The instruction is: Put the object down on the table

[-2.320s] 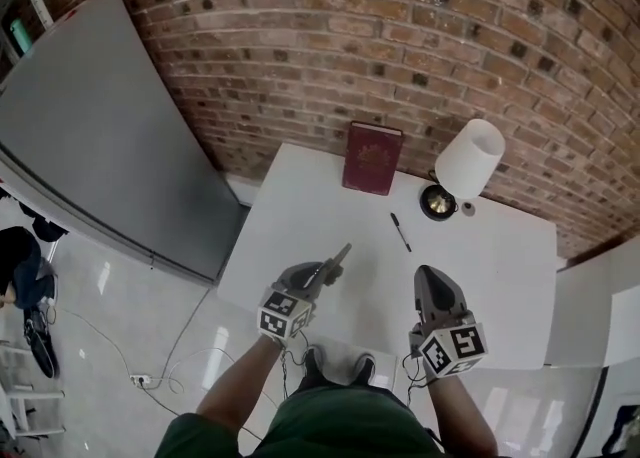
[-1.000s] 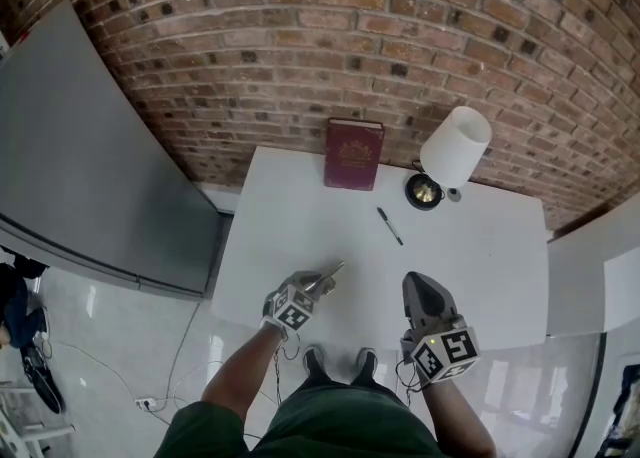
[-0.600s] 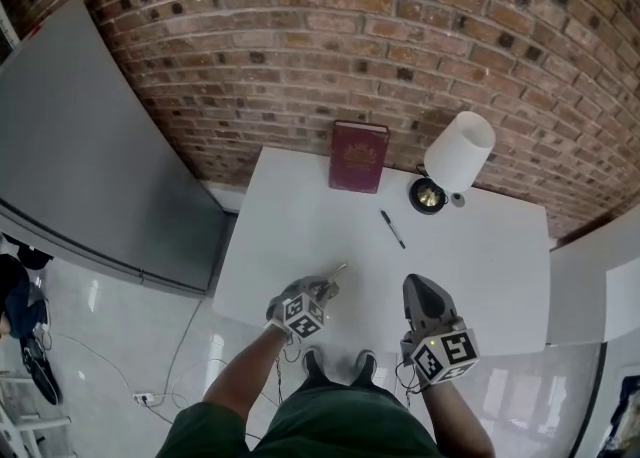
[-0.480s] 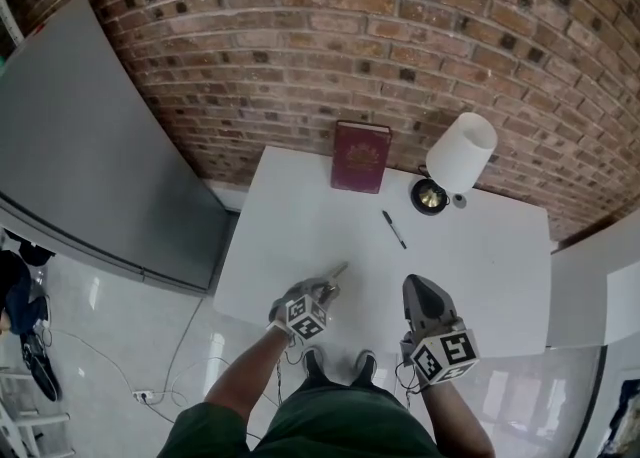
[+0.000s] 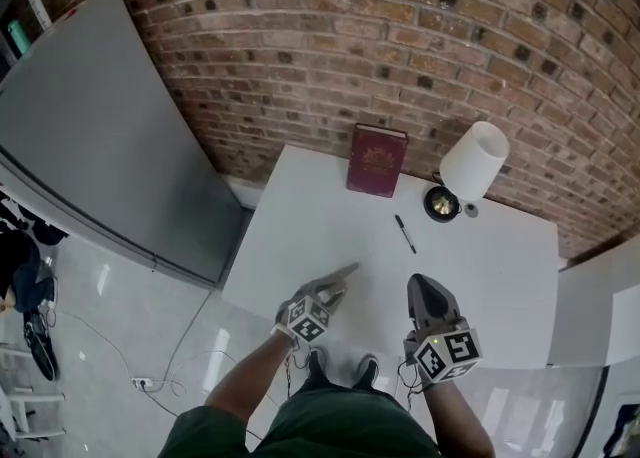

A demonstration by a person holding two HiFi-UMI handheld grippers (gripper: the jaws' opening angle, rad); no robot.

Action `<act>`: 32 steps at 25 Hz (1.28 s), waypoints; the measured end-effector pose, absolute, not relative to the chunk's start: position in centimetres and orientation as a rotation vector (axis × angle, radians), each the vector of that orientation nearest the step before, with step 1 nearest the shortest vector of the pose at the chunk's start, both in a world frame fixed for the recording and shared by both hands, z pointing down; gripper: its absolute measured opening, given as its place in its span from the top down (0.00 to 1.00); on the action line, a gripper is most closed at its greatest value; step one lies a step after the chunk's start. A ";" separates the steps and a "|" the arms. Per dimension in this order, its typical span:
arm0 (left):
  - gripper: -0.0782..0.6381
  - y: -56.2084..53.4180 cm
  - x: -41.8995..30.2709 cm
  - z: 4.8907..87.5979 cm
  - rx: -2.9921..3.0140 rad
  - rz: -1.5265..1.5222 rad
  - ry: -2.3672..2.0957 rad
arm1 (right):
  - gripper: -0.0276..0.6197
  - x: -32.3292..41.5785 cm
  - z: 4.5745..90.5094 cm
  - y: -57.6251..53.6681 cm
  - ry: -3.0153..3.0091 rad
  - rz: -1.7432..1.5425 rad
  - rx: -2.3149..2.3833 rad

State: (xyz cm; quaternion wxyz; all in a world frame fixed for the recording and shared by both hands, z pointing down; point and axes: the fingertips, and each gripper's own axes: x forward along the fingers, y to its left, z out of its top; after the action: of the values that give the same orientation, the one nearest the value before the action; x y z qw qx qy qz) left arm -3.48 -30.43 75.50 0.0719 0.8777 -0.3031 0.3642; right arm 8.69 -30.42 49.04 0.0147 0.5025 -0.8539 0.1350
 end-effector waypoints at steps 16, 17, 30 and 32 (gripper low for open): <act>0.84 -32.4 -5.7 52.2 2.619 0.225 -1.384 | 0.95 9.0 45.4 -31.7 -2.695 0.297 1.552; 0.85 -32.2 -5.7 50.6 2.627 0.179 -1.400 | 0.95 8.9 45.0 -31.7 -2.705 0.289 1.549; 0.86 -30.6 -8.7 39.6 2.615 -0.068 -1.641 | 0.95 8.2 40.0 -31.9 -2.794 0.140 1.561; 0.86 -30.6 -9.4 38.5 2.602 -0.097 -1.678 | 0.95 8.1 39.1 -31.9 -2.810 0.099 1.553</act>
State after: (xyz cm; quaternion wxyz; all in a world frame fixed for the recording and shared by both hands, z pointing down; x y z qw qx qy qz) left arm -9.40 -30.63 38.46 0.0220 0.8398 -0.5416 -0.0312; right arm 8.14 -31.92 39.07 -0.0355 0.4832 -0.8743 0.0307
